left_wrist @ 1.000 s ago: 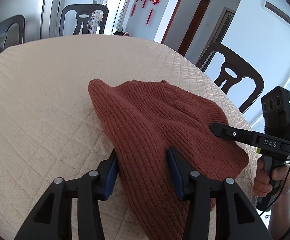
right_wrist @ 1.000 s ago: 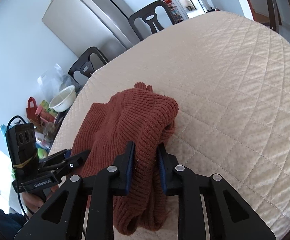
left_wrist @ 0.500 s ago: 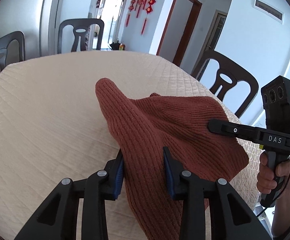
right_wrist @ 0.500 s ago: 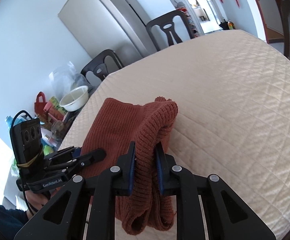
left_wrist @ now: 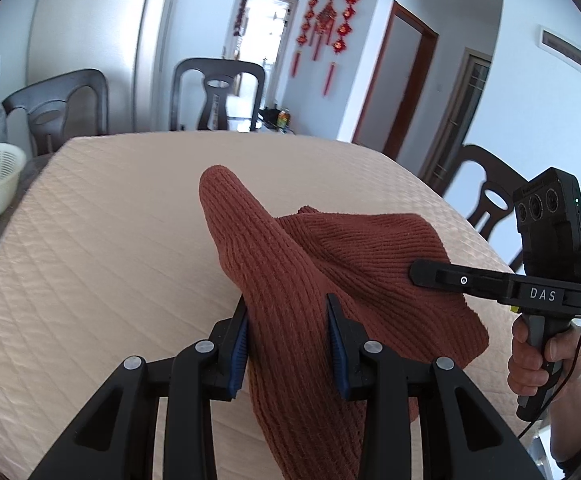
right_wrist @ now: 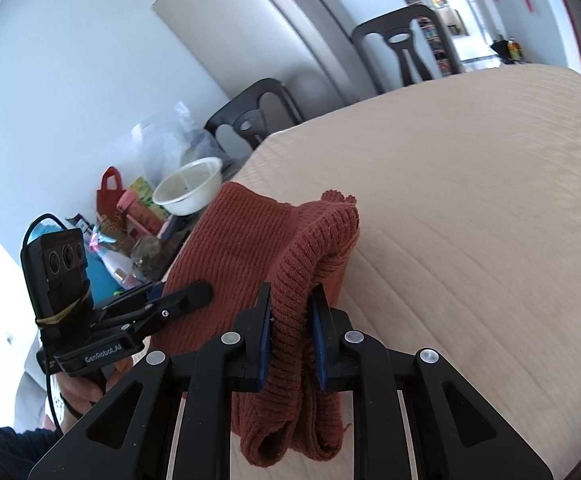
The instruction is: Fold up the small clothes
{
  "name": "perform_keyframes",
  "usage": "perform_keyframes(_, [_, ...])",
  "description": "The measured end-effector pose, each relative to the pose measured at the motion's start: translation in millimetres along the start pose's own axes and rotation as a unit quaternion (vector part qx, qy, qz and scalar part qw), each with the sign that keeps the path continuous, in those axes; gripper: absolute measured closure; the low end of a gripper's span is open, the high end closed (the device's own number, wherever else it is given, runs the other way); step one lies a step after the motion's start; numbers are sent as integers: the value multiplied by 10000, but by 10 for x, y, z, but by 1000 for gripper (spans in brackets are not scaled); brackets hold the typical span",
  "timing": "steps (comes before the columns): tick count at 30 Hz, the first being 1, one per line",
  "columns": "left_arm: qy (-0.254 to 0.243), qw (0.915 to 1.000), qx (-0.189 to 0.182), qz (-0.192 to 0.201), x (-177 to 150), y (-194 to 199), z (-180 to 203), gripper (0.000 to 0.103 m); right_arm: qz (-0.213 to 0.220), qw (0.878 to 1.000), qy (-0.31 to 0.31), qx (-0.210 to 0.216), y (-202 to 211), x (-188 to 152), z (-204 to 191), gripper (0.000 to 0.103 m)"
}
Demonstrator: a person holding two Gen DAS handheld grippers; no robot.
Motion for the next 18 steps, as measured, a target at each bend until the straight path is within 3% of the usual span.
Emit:
perform_keyframes(10, [159,9997,170,35,195,-202,-450,66,-205,9997,69,136,-532,268,-35,85])
perform_keyframes(18, [267,9978,417,-430,-91,-568,-687,62,-496,9977,-427,-150,-780,146,384,81])
Point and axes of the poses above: each gripper's, at about its wrist camera, not at the fingertips, and y roughly against the way its jaws point, z to its right, x to its top, the point moved 1 cm from there along -y, roughly the way its jaws point, and after that the axes turned 7 degrees about x, right-handed, at the moved point
